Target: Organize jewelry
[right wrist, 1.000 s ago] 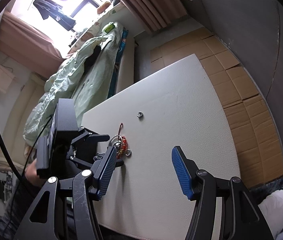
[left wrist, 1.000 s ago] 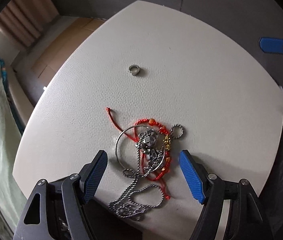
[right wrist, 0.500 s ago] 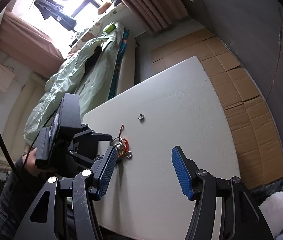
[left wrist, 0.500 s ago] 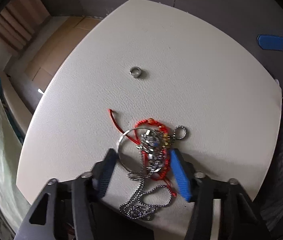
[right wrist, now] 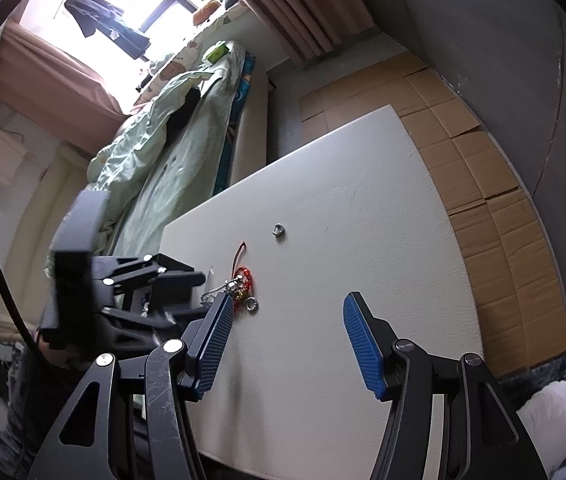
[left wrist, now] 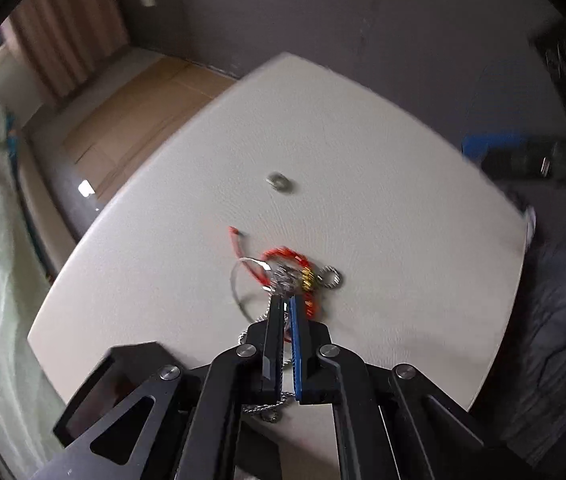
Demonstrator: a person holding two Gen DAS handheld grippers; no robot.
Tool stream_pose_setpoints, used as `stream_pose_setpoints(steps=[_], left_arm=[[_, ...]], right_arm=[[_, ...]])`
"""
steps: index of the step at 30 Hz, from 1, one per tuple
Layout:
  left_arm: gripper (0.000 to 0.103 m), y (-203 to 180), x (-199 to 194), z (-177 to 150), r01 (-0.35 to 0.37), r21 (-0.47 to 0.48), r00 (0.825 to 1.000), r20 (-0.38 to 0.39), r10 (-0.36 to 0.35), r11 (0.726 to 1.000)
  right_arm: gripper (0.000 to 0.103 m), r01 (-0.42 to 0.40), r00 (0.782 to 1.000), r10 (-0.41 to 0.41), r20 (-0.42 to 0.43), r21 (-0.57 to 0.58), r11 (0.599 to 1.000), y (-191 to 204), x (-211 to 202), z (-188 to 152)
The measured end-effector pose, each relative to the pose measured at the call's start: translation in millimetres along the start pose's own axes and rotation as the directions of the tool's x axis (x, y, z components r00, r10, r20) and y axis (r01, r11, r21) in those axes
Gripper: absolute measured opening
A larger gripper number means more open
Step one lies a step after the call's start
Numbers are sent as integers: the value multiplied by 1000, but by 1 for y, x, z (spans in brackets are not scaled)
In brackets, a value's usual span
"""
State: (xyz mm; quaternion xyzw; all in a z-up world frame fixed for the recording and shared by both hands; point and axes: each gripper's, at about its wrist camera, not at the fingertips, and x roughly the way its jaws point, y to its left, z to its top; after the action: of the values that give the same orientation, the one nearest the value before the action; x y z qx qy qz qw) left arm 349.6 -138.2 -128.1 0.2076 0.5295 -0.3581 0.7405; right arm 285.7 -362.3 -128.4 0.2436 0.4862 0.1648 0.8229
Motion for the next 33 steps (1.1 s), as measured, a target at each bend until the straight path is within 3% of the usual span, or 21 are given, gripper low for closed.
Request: stream_pose_setpoints(steps=[6, 10, 12, 14, 15, 22, 27, 33], left_arm=[[3, 9, -18, -6, 20, -98, 995, 104, -10, 995], [6, 3, -6, 0, 25, -81, 998, 56, -20, 996], [22, 8, 9, 10, 23, -86, 1000, -3, -23, 996], [74, 9, 19, 13, -3, -71, 1000, -31, 0, 997], [81, 8, 24, 15, -7, -60, 999, -42, 5, 998], [81, 7, 49, 26, -28, 10, 993, -114, 29, 1000], [65, 10, 67, 27, -29, 64, 981, -189, 40, 998], [64, 9, 67, 26, -32, 112, 979, -198, 54, 993]], right_arm=[[58, 11, 1000, -11, -26, -11, 1000, 6, 12, 1], [58, 19, 999, -19, -42, -15, 1000, 10, 21, 0], [58, 21, 999, -22, -44, -14, 1000, 12, 23, 1], [58, 21, 999, -21, -40, -14, 1000, 14, 23, 1], [58, 21, 999, -21, -38, -14, 1000, 14, 22, 2], [58, 26, 999, -26, -35, -3, 1000, 9, 21, 2], [58, 24, 999, -24, -39, 3, 1000, 5, 22, 3], [58, 14, 999, -13, -36, 1, 1000, 2, 20, 4]])
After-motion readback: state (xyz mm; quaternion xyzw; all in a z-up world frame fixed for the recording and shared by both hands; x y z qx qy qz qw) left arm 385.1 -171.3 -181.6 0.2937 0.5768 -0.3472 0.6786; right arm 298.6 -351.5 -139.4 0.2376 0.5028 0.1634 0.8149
